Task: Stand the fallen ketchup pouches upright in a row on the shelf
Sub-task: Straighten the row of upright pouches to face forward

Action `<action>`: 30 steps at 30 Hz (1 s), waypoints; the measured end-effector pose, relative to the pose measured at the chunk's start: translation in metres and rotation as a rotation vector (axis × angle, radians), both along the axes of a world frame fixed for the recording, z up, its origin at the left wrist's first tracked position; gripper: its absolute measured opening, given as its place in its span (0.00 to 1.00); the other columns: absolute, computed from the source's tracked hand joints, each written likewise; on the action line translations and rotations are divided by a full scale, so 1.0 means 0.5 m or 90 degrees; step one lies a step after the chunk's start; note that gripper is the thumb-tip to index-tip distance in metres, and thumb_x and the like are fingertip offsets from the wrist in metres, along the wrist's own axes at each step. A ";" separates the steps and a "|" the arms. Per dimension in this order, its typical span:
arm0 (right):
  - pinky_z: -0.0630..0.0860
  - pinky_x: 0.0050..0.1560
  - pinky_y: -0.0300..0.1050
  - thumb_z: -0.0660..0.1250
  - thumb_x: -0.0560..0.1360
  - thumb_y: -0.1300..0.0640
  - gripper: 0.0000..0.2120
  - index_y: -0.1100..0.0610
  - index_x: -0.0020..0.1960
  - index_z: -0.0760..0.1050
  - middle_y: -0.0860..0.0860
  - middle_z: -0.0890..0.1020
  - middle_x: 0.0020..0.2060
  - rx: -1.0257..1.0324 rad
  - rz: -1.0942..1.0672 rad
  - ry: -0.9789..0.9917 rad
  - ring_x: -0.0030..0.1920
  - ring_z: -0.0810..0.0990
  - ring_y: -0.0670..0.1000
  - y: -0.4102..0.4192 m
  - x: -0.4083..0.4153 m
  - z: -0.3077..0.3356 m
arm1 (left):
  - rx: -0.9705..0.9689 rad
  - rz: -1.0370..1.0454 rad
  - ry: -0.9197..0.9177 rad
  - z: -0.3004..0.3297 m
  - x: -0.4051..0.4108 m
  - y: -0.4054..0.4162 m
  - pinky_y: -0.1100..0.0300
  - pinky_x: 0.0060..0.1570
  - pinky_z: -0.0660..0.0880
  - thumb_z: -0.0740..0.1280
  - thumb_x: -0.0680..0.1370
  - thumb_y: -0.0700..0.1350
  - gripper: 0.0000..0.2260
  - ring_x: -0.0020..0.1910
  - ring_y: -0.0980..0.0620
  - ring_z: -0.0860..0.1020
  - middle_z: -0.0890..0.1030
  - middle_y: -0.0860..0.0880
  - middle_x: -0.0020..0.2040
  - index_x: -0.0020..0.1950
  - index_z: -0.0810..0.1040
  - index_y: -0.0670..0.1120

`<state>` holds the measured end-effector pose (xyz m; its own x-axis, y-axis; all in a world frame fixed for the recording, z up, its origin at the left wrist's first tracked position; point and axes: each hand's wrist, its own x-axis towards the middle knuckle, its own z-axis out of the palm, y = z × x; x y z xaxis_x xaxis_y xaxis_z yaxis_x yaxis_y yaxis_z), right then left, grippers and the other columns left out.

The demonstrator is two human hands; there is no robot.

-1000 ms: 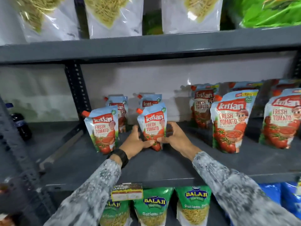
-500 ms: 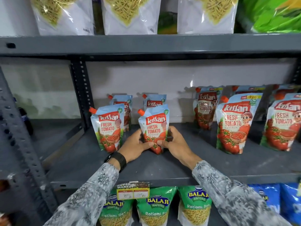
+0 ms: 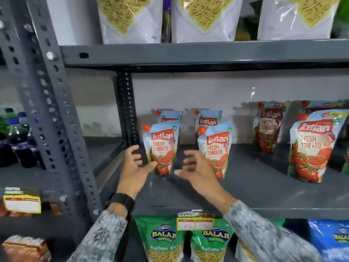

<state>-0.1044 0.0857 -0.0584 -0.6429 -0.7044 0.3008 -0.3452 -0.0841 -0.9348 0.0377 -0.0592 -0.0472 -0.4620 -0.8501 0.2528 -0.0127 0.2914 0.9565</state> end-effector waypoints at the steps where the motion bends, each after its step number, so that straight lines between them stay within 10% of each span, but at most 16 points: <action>1: 0.79 0.47 0.37 0.80 0.69 0.66 0.30 0.50 0.63 0.69 0.45 0.77 0.49 -0.003 -0.002 -0.007 0.48 0.78 0.44 -0.031 0.004 0.007 | 0.008 -0.036 0.001 0.002 -0.005 -0.008 0.53 0.58 0.75 0.77 0.71 0.38 0.35 0.58 0.49 0.76 0.75 0.47 0.60 0.74 0.65 0.51; 15: 0.81 0.58 0.41 0.79 0.69 0.68 0.30 0.55 0.65 0.70 0.49 0.84 0.57 0.000 -0.032 -0.052 0.56 0.83 0.44 -0.094 -0.013 -0.029 | 0.022 -0.201 0.003 -0.021 -0.039 -0.041 0.66 0.41 0.77 0.70 0.76 0.30 0.26 0.48 0.55 0.79 0.80 0.51 0.51 0.69 0.69 0.49; 30: 0.80 0.64 0.50 0.81 0.68 0.63 0.30 0.52 0.64 0.69 0.50 0.83 0.58 0.031 -0.075 0.005 0.58 0.82 0.46 -0.088 0.004 -0.028 | 0.036 -0.192 -0.008 -0.036 -0.048 -0.049 0.58 0.52 0.77 0.70 0.76 0.32 0.29 0.60 0.45 0.80 0.81 0.48 0.55 0.73 0.68 0.50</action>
